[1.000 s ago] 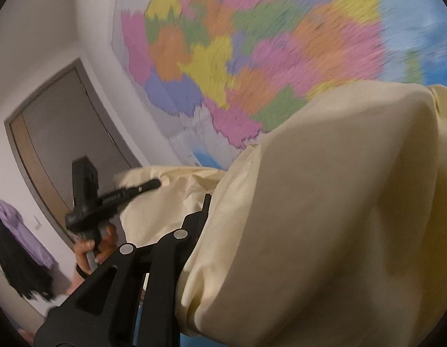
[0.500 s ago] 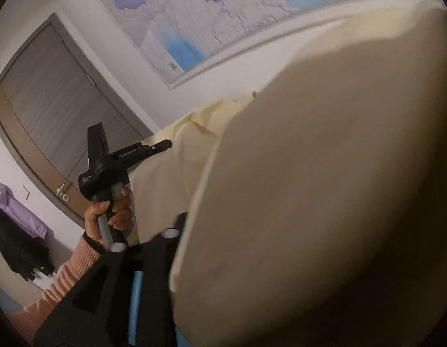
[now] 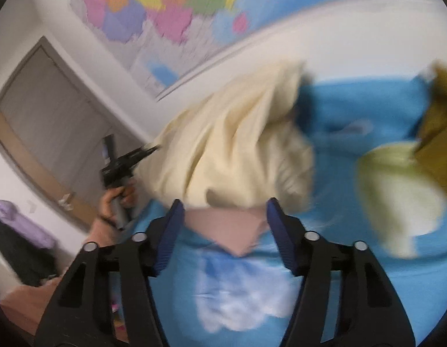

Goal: Fold large clothes
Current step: 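Lay the folded shirt onto the pink garment and open both grippers, then withdraw both grippers from the folded shirt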

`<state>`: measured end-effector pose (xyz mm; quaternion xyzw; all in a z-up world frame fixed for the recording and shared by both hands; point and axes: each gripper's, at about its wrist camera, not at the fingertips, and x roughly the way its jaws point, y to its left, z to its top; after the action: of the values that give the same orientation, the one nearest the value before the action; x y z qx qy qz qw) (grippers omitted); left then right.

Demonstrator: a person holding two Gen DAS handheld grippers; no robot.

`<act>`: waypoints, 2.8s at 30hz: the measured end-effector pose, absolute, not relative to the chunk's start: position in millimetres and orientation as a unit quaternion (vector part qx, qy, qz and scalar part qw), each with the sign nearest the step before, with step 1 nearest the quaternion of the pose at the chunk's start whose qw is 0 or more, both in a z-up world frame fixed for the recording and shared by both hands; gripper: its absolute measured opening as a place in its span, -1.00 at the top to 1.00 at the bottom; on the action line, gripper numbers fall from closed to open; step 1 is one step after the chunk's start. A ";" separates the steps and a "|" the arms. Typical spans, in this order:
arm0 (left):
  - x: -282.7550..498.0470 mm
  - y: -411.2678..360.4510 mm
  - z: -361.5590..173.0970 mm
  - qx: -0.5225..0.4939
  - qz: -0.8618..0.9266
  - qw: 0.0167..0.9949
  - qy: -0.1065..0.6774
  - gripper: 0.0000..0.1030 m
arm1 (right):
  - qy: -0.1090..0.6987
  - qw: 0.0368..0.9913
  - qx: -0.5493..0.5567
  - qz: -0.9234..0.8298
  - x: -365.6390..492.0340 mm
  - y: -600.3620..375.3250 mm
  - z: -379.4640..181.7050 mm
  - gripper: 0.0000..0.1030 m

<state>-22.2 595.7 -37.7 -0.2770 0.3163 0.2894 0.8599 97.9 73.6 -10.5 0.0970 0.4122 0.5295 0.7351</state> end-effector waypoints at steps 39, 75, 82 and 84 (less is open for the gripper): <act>-20.2 393.2 -16.1 -0.088 0.202 0.915 0.337 -0.57 | 0.426 0.741 -0.031 0.518 121.3 199.2 -30.0 0.10; -87.3 318.3 9.0 -0.107 0.280 0.905 0.301 -0.87 | 0.301 0.811 -0.070 0.497 18.4 148.7 -10.9 -0.89; -96.3 307.0 4.1 -0.118 0.273 0.904 0.307 -0.87 | 0.291 0.812 -0.072 0.500 2.7 141.1 -10.8 -0.89; -98.6 304.8 3.1 -0.117 0.274 0.904 0.308 -0.87 | 0.290 0.812 -0.075 0.501 -0.9 139.2 -11.5 -0.89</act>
<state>-98.6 304.8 3.1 -0.1173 0.3082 0.2737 0.9035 -0.9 139.2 -11.5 -0.0746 0.2904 0.5013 0.8116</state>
